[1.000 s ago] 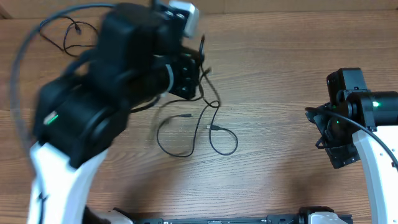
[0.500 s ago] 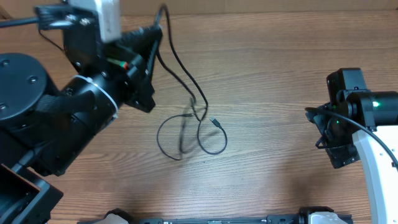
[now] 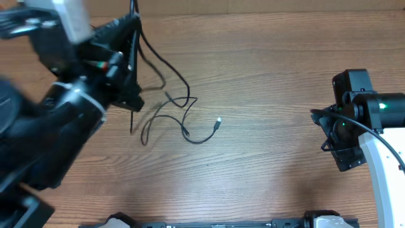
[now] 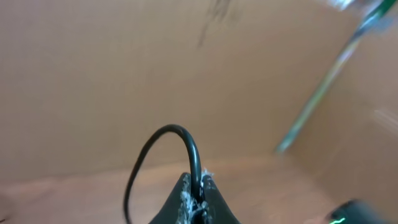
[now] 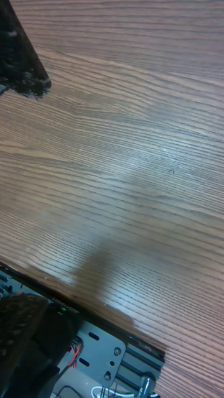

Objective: Untangle cables
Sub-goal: 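Lift the grasped cable up and leftward with the left gripper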

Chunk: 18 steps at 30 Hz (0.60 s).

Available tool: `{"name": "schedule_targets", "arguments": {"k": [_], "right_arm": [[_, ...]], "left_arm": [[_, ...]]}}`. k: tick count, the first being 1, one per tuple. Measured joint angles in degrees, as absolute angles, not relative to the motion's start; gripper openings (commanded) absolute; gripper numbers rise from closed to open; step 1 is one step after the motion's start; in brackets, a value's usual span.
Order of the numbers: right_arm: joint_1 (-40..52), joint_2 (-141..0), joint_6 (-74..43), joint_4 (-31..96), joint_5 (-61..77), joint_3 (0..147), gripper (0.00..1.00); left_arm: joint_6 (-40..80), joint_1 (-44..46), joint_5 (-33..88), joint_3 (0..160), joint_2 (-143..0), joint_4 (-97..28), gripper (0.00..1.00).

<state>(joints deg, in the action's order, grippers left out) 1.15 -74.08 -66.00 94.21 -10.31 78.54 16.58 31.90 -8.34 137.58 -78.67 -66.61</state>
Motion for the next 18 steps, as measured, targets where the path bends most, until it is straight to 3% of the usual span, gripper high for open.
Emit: {"name": "schedule_targets", "arguments": {"k": [9,18], "right_arm": [[1.15,-74.08,-66.00,94.15,-10.31,78.54,1.00],[1.15,-74.08,-66.02,94.17,-10.28,78.54,1.00]], "left_arm": [[5.30,31.92,-12.29,137.19,-87.24,-72.16,0.04],[15.97,31.92,-12.03,137.19,-84.71,-63.16,0.04]]}}
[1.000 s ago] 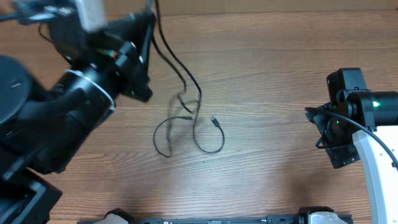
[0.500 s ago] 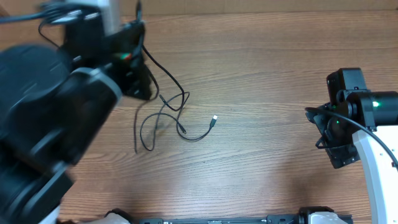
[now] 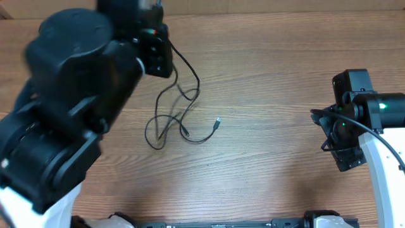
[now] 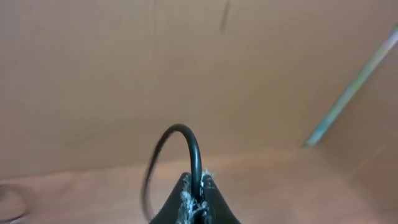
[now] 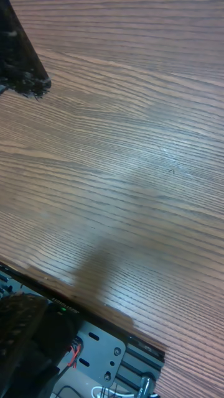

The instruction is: Untangle cables

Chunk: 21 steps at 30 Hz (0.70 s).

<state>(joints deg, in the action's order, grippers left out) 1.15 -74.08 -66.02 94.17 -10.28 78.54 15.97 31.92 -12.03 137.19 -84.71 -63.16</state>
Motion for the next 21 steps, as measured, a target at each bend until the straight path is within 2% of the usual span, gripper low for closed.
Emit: {"name": "schedule_targets", "arguments": {"k": [5,10,13,17,21], "right_arm": [[1.15,-74.08,-66.00,94.17,-10.31,78.54,1.00],[1.15,-74.08,-66.02,94.19,-10.33,78.54,1.00],[1.15,-74.08,-65.98,94.17,-10.31,78.54,1.00],[1.15,-74.08,-66.02,94.19,-10.31,78.54,1.00],[1.15,-74.08,-66.00,94.17,-10.31,78.54,1.00]], "left_arm": [[33.63,31.92,-8.95,137.27,-78.28,-55.57,0.04],[41.74,31.92,-8.75,137.53,-75.29,-55.33,0.04],[39.77,31.92,-8.75,137.75,-75.18,-56.16,0.04],[28.53,31.92,-9.50,137.82,-77.32,-60.47,0.04],[17.67,32.08,-17.43,137.84,-82.02,-67.70,0.04]]}}
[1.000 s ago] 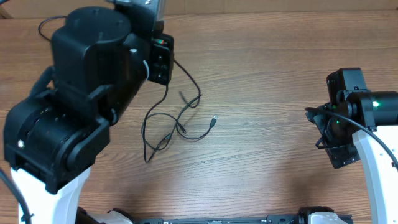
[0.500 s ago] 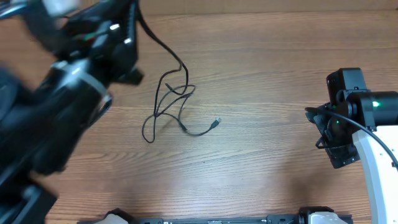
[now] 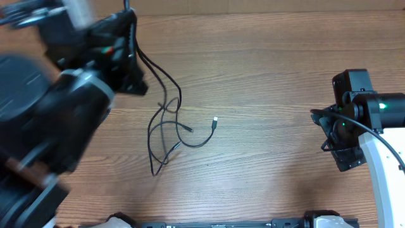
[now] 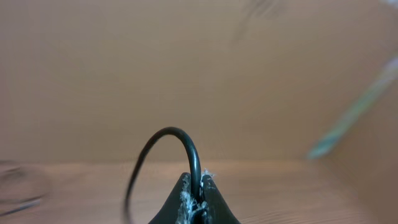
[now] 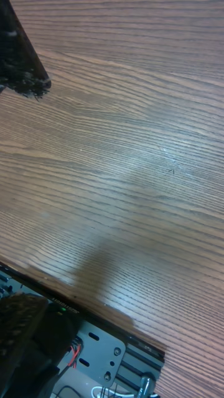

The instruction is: Untangle cables

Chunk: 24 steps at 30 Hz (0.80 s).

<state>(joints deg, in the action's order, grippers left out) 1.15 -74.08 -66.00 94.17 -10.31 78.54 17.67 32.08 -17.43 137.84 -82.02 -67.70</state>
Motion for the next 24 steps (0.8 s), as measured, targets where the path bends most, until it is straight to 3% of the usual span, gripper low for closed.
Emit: {"name": "schedule_targets", "arguments": {"k": [5,9,18,24], "right_arm": [[1.15,-74.08,-65.98,94.19,-10.31,78.54,1.00],[1.15,-74.08,-65.98,94.17,-10.31,78.54,1.00],[1.15,-74.08,-66.02,94.19,-10.31,78.54,1.00],[1.15,-74.08,-66.00,94.17,-10.31,78.54,1.00]], "left_arm": [[12.82,32.29,-30.46,137.40,-88.75,-72.49,0.04],[13.80,33.06,-30.98,136.92,-90.96,-72.66,0.04],[27.16,33.26,-9.21,136.92,-87.74,-70.78,0.04],[27.99,33.39,2.50,137.03,-87.11,-75.48,0.04]]}}
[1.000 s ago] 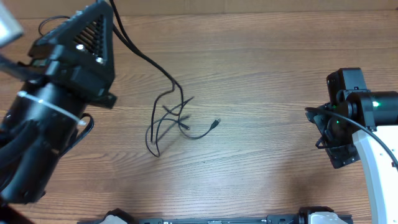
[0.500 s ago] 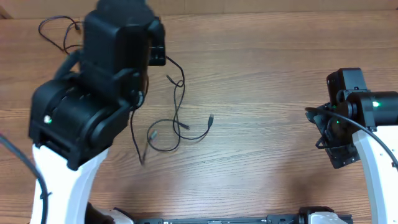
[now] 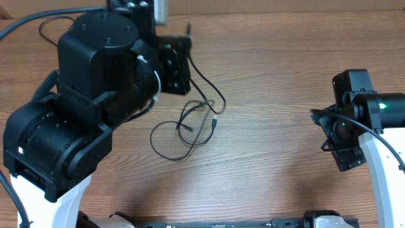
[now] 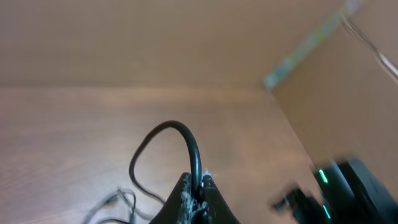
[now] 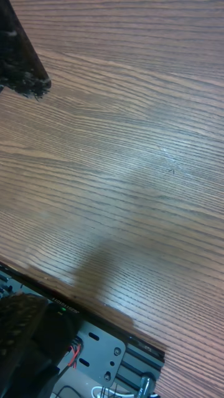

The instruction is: Untangle cables

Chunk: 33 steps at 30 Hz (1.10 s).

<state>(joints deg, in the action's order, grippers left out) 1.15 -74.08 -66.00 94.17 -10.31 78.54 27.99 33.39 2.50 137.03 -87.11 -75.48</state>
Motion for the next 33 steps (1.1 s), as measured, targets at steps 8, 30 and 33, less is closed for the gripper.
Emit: {"name": "schedule_targets", "arguments": {"k": [8,30,33], "right_arm": [[1.15,-74.08,-66.00,94.15,-10.31,78.54,1.00],[1.15,-74.08,-66.02,94.21,-10.31,78.54,1.00],[1.15,-74.08,-65.98,94.19,-10.31,78.54,1.00]], "left_arm": [[26.96,33.41,9.96,137.03,-86.83,-71.83,0.04],[52.66,33.41,14.81,136.99,-79.66,-35.53,0.04],[54.02,33.41,14.76,137.03,-79.00,-30.74,0.04]]}}
